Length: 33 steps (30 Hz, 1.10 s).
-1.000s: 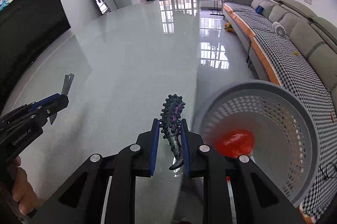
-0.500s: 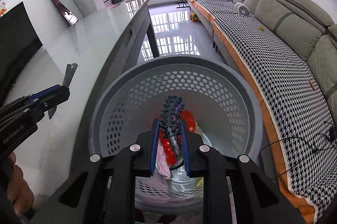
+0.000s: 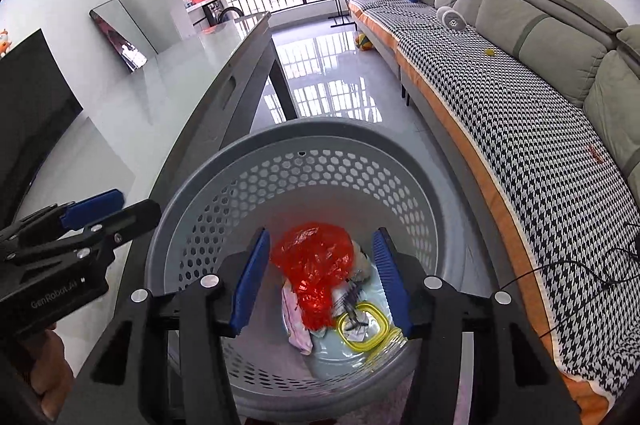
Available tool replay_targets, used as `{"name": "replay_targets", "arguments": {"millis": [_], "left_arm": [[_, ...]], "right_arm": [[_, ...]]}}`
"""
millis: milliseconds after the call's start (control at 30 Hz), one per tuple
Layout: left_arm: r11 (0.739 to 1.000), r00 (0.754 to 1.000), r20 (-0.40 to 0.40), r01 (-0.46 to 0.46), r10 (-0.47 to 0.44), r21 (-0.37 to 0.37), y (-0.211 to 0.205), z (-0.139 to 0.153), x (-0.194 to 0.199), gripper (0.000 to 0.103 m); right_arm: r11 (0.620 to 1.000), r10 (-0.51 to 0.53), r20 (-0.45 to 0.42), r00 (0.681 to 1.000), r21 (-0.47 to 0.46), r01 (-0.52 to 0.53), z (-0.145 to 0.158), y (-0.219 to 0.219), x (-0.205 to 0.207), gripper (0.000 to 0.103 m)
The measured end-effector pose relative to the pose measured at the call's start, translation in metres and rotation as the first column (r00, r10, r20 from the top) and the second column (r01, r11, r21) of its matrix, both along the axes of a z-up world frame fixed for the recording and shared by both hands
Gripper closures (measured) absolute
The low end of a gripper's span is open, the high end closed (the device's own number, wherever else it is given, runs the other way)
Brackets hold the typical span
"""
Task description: Collect trash
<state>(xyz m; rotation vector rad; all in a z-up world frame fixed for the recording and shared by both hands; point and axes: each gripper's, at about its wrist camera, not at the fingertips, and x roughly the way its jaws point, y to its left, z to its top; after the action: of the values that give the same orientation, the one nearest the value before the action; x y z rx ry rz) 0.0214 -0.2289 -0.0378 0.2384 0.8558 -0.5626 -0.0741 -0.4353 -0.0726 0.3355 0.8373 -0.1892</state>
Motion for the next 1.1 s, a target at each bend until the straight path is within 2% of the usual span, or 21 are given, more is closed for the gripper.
{"name": "replay_targets", "arguments": {"millis": [100, 333, 500, 833, 1100], "left_arm": [[1.0, 1.0, 0.008, -0.015, 0.015, 0.008, -0.001, 0.001, -0.001, 0.039], [0.999, 0.999, 0.01, -0.034, 0.034, 0.01, 0.004, 0.003, -0.004, 0.026], [0.998, 0.998, 0.017, -0.058, 0.058, 0.002, 0.016, 0.006, -0.006, 0.021], [0.995, 0.995, 0.036, -0.096, 0.097, -0.013, 0.034, 0.012, -0.011, 0.01], [0.994, 0.993, 0.043, -0.109, 0.11, -0.013, 0.04, 0.014, -0.015, 0.009]], "right_arm": [[1.0, 0.001, -0.004, 1.0, -0.002, -0.001, 0.0, -0.001, 0.0, 0.051], [1.0, -0.001, -0.013, 1.0, -0.019, 0.0, 0.001, 0.003, -0.003, 0.05], [1.0, -0.012, -0.006, 1.0, -0.025, 0.012, 0.005, 0.005, -0.006, 0.041], [0.999, -0.016, 0.011, 1.0, -0.046, 0.017, 0.012, 0.016, -0.015, 0.034], [0.998, -0.016, 0.009, 1.0, -0.057, 0.016, 0.014, 0.023, -0.018, 0.033]]}}
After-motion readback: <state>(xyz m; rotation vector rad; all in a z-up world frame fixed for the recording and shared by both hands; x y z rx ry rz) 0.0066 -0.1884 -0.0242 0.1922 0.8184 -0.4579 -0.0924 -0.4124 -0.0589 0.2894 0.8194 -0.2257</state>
